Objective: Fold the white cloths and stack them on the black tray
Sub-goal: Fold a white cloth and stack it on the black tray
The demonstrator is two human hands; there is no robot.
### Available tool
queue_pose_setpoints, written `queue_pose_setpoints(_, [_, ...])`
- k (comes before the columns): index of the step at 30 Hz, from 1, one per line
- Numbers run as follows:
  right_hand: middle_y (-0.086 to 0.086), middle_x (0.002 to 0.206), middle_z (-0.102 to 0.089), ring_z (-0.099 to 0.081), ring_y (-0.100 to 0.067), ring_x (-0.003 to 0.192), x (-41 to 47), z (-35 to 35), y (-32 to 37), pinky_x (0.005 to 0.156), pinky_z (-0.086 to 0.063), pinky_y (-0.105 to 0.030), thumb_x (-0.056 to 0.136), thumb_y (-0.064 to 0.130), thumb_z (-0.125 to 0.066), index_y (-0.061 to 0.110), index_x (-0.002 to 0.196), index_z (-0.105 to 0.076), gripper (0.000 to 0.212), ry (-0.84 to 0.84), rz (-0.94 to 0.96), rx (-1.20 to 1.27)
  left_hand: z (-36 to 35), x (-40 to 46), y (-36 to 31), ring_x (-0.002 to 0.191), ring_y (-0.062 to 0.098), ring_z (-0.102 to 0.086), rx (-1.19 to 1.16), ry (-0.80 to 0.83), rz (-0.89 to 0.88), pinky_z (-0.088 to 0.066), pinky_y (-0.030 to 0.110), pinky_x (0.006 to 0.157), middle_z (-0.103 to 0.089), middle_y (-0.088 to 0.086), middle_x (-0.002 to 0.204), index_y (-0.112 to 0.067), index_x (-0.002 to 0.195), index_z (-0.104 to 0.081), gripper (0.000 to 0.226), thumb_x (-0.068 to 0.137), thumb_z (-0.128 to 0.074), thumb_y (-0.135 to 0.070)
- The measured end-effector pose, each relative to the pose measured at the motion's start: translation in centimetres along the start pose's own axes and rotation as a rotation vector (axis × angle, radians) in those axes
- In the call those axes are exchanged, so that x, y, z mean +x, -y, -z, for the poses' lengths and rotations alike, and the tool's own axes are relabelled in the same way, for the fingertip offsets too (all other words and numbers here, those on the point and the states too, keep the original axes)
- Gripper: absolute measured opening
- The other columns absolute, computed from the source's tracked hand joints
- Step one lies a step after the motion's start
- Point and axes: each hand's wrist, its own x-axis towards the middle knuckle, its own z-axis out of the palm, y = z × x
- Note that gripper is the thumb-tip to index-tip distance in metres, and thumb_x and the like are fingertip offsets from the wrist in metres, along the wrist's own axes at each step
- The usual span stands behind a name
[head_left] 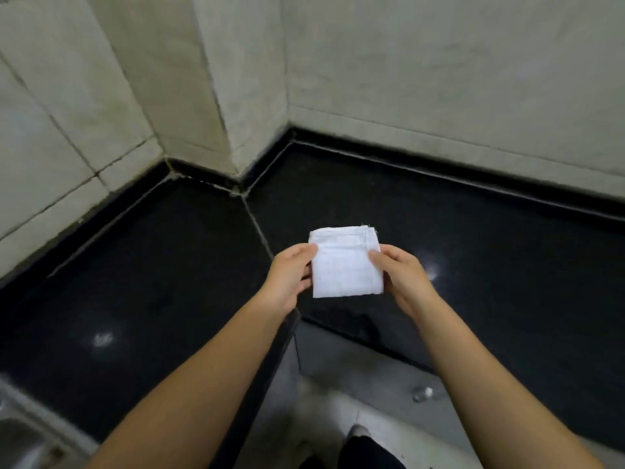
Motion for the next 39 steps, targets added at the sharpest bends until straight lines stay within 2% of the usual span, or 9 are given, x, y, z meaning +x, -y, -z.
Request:
queue_pose_setpoints(6, [-0.009, 0.107, -0.071, -0.066, -0.025, 0.097, -10.0, 14.9, -2.3, 0.080, -0.053, -0.039, 0.093, 0.016, -0.055, 0.011, 0.101, -0.068, 0.016, -0.370, 0.024, 0.135, -15.4, -3.0, 3.9, 0.091, 0.015, -0.065, 0.193, 0.343, 0.037, -0.054, 0.031, 0.076, -0.070, 0.000, 0.099, -0.017, 0.099, -0.065, 0.013, 0.095, -0.054, -0.020])
queue_pose_setpoints(9, [-0.010, 0.107, -0.070, -0.066, -0.023, 0.094, -17.1, 22.6, -4.4, 0.075, -0.053, -0.036, 0.094, 0.016, -0.054, 0.009, 0.105, -0.067, 0.018, -0.558, 0.012, 0.200, -24.1, -6.8, 7.8, 0.087, 0.014, -0.065, 0.284, 0.530, 0.073, -0.052, 0.028, 0.071, -0.070, 0.000, 0.097, -0.017, 0.097, -0.065, 0.012, 0.094, -0.054, -0.019])
queue_pose_setpoints(16, [-0.003, 0.087, -0.066, -0.059, -0.018, 0.078, -35.9, 40.6, -9.6, 0.066, -0.047, -0.028, 0.092, 0.013, -0.055, 0.015, 0.093, -0.067, 0.012, -0.944, -0.001, 0.294, -44.1, -20.5, 20.1, 0.081, 0.017, -0.060, 0.384, 0.888, 0.180, -0.053, 0.029, 0.074, -0.066, 0.005, 0.089, -0.016, 0.089, -0.066, 0.014, 0.094, -0.052, -0.015])
queue_pose_setpoints(19, [-0.007, 0.087, -0.064, -0.055, -0.020, 0.079, -42.5, 46.7, -11.2, 0.069, -0.042, -0.029, 0.092, 0.012, -0.056, 0.016, 0.087, -0.066, 0.012, -1.062, -0.008, 0.317, -50.7, -26.3, 24.5, 0.072, 0.014, -0.058, 0.437, 0.960, 0.171, -0.050, 0.023, 0.059, -0.064, 0.006, 0.085, -0.011, 0.089, -0.066, 0.016, 0.094, -0.051, -0.012])
queue_pose_setpoints(21, [-0.003, 0.085, -0.065, -0.058, -0.016, 0.074, -45.6, 49.9, -11.8, 0.066, -0.045, -0.027, 0.093, 0.012, -0.055, 0.017, 0.089, -0.065, 0.012, -1.104, -0.002, 0.349, -54.3, -29.2, 26.5, 0.073, 0.014, -0.058, 0.456, 0.996, 0.158, -0.049, 0.020, 0.054, -0.064, 0.006, 0.087, -0.012, 0.088, -0.065, 0.016, 0.095, -0.051, -0.012])
queue_pose_setpoints(26, [0.000, 0.083, -0.064, -0.058, -0.012, 0.069, -50.1, 57.1, -12.7, 0.058, -0.047, -0.022, 0.094, 0.011, -0.053, 0.011, 0.102, -0.062, 0.012, -1.178, 0.001, 0.390, -62.9, -33.0, 29.9, 0.080, 0.017, -0.058, 0.544, 1.063, 0.125, -0.050, 0.027, 0.066, -0.064, 0.007, 0.090, -0.016, 0.084, -0.066, 0.017, 0.094, -0.052, -0.015])
queue_pose_setpoints(32, [-0.003, 0.082, -0.066, -0.059, -0.014, 0.068, -50.1, 69.9, -11.3, 0.061, -0.045, -0.026, 0.093, 0.012, -0.055, 0.014, 0.088, -0.066, 0.012, -1.219, 0.052, 0.364, -75.2, -33.8, 31.8, 0.079, 0.019, -0.057, 0.520, 1.127, 0.010, -0.050, 0.025, 0.061, -0.063, 0.011, 0.090, -0.012, 0.087, -0.066, 0.017, 0.095, -0.052, -0.016])
queue_pose_setpoints(35, [-0.005, 0.084, -0.067, -0.060, -0.015, 0.070, -48.6, 78.0, -8.7, 0.059, -0.047, -0.025, 0.094, 0.015, -0.056, 0.014, 0.087, -0.066, 0.012, -1.206, 0.093, 0.293, -82.9, -33.4, 30.6, 0.081, 0.020, -0.061, 0.484, 1.135, -0.116, -0.053, 0.034, 0.072, -0.065, 0.009, 0.089, -0.012, 0.086, -0.066, 0.019, 0.096, -0.051, -0.016])
queue_pose_setpoints(39, [-0.001, 0.085, -0.069, -0.061, -0.014, 0.073, -46.6, 88.4, -3.3, 0.061, -0.047, -0.025, 0.094, 0.017, -0.055, 0.018, 0.085, -0.068, 0.016, -1.170, 0.183, 0.185, -93.5, -32.6, 27.1, 0.071, 0.021, -0.054, 0.483, 1.137, -0.352, -0.043, 0.032, 0.062, -0.060, 0.011, 0.077, -0.004, 0.085, -0.065, 0.023, 0.095, -0.052, -0.019])
